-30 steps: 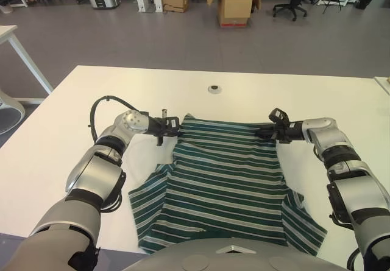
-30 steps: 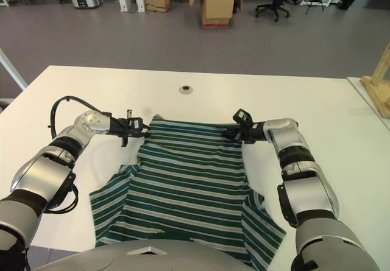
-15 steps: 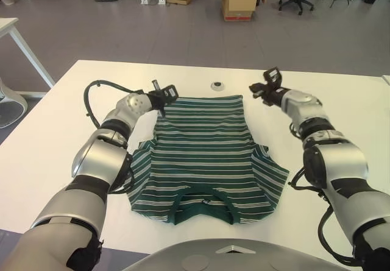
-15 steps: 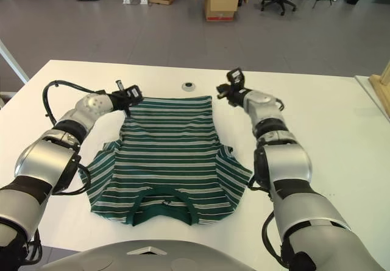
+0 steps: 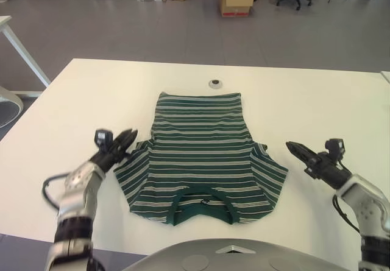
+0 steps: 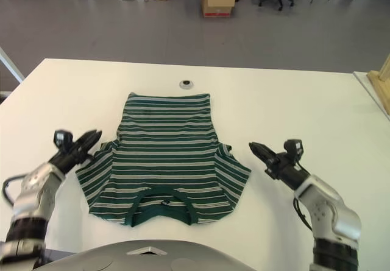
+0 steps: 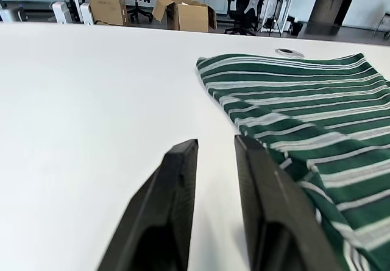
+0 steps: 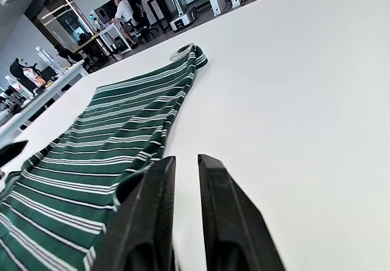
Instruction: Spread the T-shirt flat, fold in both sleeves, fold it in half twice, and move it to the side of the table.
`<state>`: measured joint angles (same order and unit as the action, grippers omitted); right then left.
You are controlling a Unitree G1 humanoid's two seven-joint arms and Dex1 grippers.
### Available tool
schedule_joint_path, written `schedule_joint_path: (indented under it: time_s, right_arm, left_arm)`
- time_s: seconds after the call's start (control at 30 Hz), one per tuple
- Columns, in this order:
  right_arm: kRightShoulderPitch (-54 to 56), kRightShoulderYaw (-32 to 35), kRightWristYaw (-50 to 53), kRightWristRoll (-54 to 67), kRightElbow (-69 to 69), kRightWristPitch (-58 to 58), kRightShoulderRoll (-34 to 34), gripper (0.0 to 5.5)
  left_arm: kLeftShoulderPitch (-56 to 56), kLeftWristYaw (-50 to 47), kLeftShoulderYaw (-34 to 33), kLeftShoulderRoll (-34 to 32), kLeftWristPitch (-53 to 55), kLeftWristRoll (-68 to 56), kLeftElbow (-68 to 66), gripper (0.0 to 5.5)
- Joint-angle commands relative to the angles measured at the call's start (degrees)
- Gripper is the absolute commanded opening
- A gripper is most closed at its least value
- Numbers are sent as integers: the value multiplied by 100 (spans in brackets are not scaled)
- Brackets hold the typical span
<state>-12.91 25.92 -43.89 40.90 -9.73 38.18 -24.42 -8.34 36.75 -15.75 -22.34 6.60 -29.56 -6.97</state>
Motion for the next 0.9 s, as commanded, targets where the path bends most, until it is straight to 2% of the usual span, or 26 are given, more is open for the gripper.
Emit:
schedule_joint_path:
  time_s: [0.03,0.2,0.43,0.67,0.7,0.9]
  right_arm:
    - [-1112,376,686,792,-1462,422,505,68]
    - [-1379,184,1041,928,-1742,383,695,68]
    - [-1050,98,1151,1066,-1618,429,392,68]
    - [-1171,-41,1151,1001,-1488,282,362,68]
    - [-1151,-66,1152,993,-1469,281,345,68]
    - [-966,-138,1110,972,-1349,329,171,68]
  left_arm:
    - [-1619,-330,-927,-257,1494,-1514,2357,109]
    - [-2250,-435,-1055,-400,2301,-2039,3028,109]
    - [-2254,-725,-451,-12,1636,-791,2618,109]
    - [-2373,-486,-349,120,919,-175,1955,224]
    - [-2309,-408,-312,167,800,-111,1697,237]
    - [-714,1103,-770,-208,-1122,117,-3282,237]
